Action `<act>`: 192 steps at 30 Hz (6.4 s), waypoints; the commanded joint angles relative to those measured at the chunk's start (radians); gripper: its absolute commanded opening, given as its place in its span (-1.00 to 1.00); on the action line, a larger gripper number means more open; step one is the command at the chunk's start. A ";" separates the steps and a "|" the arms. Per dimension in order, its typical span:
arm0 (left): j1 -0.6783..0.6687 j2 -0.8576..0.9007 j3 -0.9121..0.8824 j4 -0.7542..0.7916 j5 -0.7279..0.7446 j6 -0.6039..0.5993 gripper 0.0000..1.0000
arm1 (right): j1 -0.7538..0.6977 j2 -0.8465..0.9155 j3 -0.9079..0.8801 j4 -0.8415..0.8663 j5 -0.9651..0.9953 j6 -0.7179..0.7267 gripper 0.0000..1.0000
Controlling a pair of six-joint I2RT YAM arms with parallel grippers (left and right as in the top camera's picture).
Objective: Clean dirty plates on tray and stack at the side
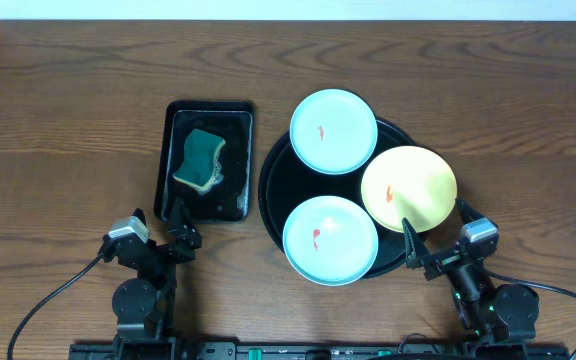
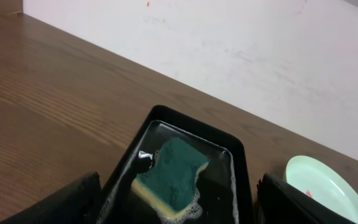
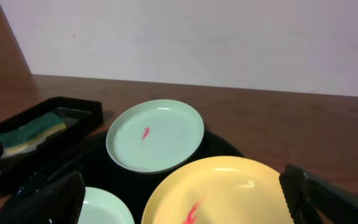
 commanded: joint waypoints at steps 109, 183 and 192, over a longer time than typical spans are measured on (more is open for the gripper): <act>-0.032 1.827 1.093 -0.432 0.091 0.455 0.16 | 0.192 1.109 1.040 -0.769 -0.140 0.068 0.89; -0.087 1.809 1.008 -0.430 0.058 0.076 -0.01 | 0.192 1.114 1.040 -0.754 -0.113 0.072 0.98; -0.095 1.884 1.009 -0.417 0.074 0.080 -0.85 | 0.192 1.114 1.040 -0.755 -0.114 0.072 0.97</act>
